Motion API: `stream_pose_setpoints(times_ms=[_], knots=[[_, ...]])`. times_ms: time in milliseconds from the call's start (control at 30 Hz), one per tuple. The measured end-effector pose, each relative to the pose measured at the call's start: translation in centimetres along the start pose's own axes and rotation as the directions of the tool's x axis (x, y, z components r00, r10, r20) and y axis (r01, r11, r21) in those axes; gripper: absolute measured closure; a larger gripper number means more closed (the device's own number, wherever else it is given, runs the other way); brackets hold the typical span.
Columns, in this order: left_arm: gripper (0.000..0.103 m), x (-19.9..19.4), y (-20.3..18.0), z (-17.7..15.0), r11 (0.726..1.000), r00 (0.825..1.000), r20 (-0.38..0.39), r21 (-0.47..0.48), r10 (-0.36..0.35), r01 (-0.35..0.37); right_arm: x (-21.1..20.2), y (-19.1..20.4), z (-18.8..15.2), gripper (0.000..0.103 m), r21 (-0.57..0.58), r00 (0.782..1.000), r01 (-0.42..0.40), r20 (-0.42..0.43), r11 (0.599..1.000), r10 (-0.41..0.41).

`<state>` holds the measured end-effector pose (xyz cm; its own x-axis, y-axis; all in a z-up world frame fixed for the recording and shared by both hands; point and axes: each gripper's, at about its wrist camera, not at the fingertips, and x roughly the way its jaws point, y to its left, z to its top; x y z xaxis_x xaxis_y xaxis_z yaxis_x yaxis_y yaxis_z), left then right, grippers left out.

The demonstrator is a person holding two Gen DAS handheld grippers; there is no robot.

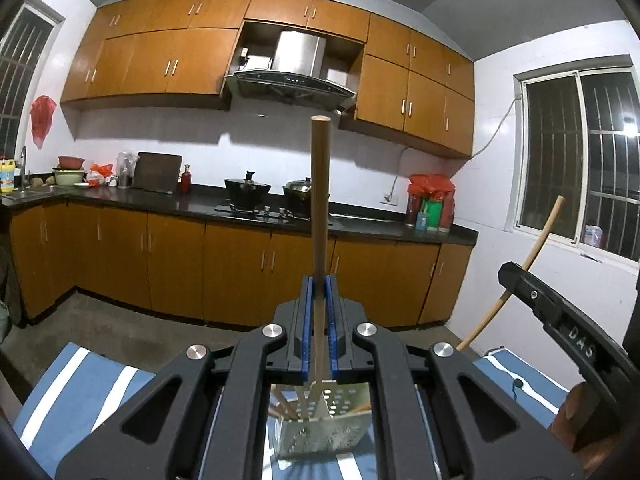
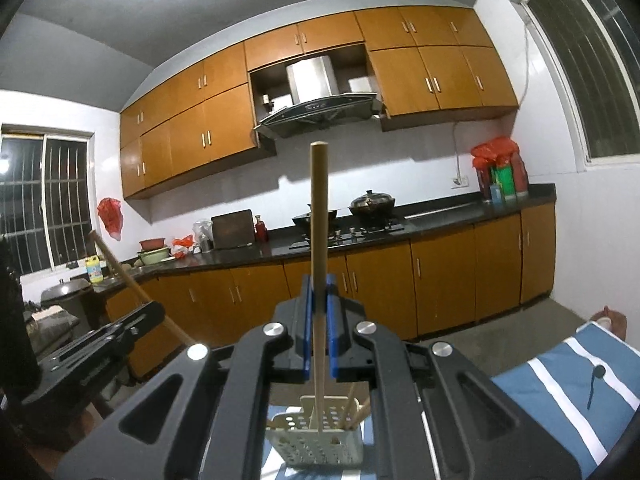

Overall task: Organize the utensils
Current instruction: 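Drop the left tool's chopstick into the holder while the right tool releases its own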

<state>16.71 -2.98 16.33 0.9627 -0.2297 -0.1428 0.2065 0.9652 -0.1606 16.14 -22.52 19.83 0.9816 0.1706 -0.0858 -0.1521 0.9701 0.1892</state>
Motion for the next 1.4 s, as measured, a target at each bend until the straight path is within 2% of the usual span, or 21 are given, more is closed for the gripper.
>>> stream_pose_setpoints(times_ms=[300, 600, 667, 733, 800, 867, 1067, 1167, 1233, 1300, 1367, 1400], knots=[[0.096, 2.6, 0.9, -2.2, 1.000, 0.999, -0.048, -0.014, 0.011, -0.012, 4.1, 0.8, -1.0, 0.095, -0.045, 1.000, 0.011, -0.004, 0.999, -0.011], [0.096, 3.9, 1.2, -3.6, 1.000, 0.995, -0.102, -0.002, 0.004, -0.004, 7.1, -0.1, -3.1, 0.095, -0.043, 0.997, 0.024, -0.071, 0.999, -0.027], [0.096, 4.1, 1.1, -3.9, 1.000, 0.992, -0.123, -0.002, -0.002, 0.002, 7.4, -0.2, -3.6, 0.093, -0.038, 0.996, 0.018, -0.091, 0.999, -0.021], [0.095, 4.1, 1.3, -4.0, 1.000, 0.992, -0.123, -0.010, 0.001, -0.002, 7.1, -0.1, -3.7, 0.082, -0.037, 0.996, 0.015, -0.093, 0.999, -0.019], [0.090, 4.1, 1.5, -3.8, 1.000, 0.992, -0.125, -0.019, -0.003, 0.001, 6.6, -0.2, -3.6, 0.075, -0.040, 0.996, 0.021, -0.082, 0.999, -0.024], [0.069, 3.6, 1.6, -3.5, 1.000, 0.994, -0.114, -0.027, 0.002, -0.005, 5.9, -0.3, -3.4, 0.073, -0.041, 0.997, 0.024, -0.073, 0.999, -0.027], [0.060, 1.6, 1.8, -2.5, 0.999, 0.997, -0.082, -0.030, 0.012, -0.014, 2.7, -1.4, -2.8, 0.052, -0.025, 0.998, 0.041, -0.049, 0.999, -0.042], [0.049, 0.5, 2.1, -2.0, 0.999, 0.997, -0.072, -0.032, 0.024, -0.026, 0.8, -1.6, -2.6, 0.034, -0.030, 0.998, 0.049, -0.037, 0.998, -0.050], [0.042, -0.9, 2.4, -1.8, 0.999, 0.997, -0.059, -0.025, 0.045, -0.046, -0.6, -1.7, -2.7, 0.014, -0.037, 0.998, 0.050, -0.031, 0.998, -0.051], [0.034, -2.2, 2.5, -1.7, 0.997, 0.996, -0.049, -0.010, 0.073, -0.074, -2.2, -1.7, -2.8, 0.004, -0.040, 0.998, 0.053, -0.021, 0.998, -0.054], [0.016, -4.0, 2.7, -1.7, 0.994, 0.994, -0.033, 0.012, 0.106, -0.106, -4.0, -1.5, -3.0, 0.004, -0.061, 0.997, 0.075, -0.011, 0.995, -0.076], [0.011, -4.7, 2.8, -1.8, 0.992, 0.992, -0.024, 0.023, 0.123, -0.123, -4.6, -1.3, -3.1, 0.004, -0.074, 0.996, 0.085, -0.010, 0.994, -0.086]])
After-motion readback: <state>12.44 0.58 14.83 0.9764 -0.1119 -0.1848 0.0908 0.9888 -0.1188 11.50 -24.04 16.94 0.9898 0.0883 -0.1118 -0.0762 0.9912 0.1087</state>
